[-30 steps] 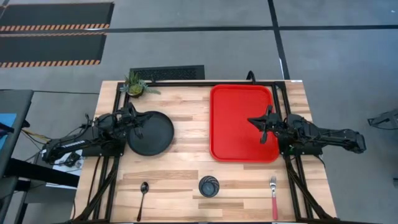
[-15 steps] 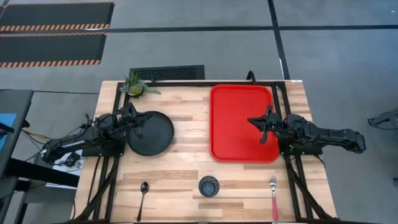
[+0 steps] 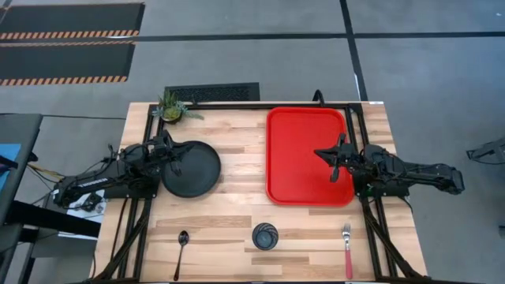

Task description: Pick and place plate/cup/fork/spoon on tray

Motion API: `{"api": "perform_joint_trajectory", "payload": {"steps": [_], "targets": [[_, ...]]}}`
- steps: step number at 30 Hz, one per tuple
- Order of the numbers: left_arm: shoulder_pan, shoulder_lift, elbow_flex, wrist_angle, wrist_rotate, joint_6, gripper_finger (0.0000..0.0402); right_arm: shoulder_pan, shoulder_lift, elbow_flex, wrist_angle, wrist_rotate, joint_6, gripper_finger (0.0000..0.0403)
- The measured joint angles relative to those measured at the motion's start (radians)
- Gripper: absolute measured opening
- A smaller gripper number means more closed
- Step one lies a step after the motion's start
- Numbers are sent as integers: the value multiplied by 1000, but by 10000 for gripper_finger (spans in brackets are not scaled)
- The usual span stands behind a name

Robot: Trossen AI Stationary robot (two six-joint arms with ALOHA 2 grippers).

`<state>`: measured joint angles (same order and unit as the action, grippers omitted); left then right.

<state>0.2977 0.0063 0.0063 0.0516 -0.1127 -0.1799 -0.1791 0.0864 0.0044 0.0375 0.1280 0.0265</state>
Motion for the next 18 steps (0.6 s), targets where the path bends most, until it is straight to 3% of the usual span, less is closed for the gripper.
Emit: {"api": "perform_joint_trajectory", "payload": {"steps": [12, 18], "targets": [[0, 0, 0, 6, -9, 36, 0, -1, 0, 0, 9, 7, -6, 26], [0, 0, 0, 9, -13, -74, 0, -12, 0, 0, 122, 10, 96, 26]]}}
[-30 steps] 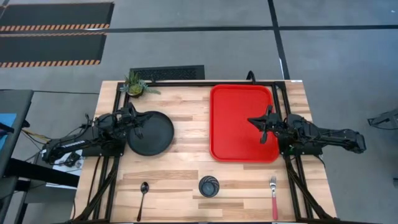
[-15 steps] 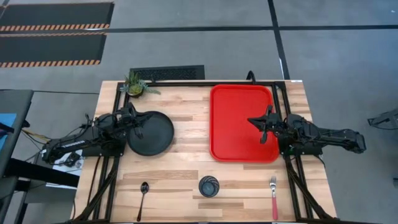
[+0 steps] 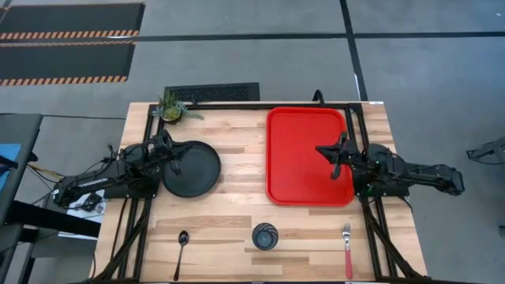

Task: Pick and place plate/cup/fork/spoon on tray
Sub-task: Prepare the red serving tray

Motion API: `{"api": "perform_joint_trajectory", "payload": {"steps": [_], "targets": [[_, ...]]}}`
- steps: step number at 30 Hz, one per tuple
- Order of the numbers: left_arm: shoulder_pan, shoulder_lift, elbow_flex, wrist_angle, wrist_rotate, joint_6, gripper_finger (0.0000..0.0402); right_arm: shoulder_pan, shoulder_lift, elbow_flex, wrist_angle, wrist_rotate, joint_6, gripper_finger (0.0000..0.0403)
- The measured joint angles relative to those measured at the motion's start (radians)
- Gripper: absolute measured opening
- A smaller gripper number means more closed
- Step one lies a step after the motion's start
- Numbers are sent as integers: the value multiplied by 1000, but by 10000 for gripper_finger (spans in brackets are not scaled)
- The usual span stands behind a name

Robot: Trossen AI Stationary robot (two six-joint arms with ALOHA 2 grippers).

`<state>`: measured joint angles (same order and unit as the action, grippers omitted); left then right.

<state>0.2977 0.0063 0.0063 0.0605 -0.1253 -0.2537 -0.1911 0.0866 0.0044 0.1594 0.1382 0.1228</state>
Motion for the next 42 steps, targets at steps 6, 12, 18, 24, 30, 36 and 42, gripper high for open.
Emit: {"api": "perform_joint_trajectory", "payload": {"steps": [6, 12, 18, 24, 30, 36, 42], "targets": [[0, 0, 0, -1, -59, -82, 0, -23, 0, 0, 321, 10, 27, 26], [0, 0, 0, 2, -74, -95, 0, -49, 0, 4, 541, 210, 37, 26], [0, 0, 0, 3, -85, -103, 0, -118, 13, 68, 380, 284, 102, 23], [0, 0, 0, 7, -105, -123, 0, -173, 141, 171, 60, 236, 271, 6], [0, 0, 0, 9, -125, -173, 0, -236, 297, 291, -171, 30, 351, 10], [0, -2, 0, 10, -123, -211, 0, -267, 426, 434, -356, -31, 356, 9], [0, -2, 0, 10, -123, -265, 0, -345, 531, 588, -616, -8, 480, 14]]}}
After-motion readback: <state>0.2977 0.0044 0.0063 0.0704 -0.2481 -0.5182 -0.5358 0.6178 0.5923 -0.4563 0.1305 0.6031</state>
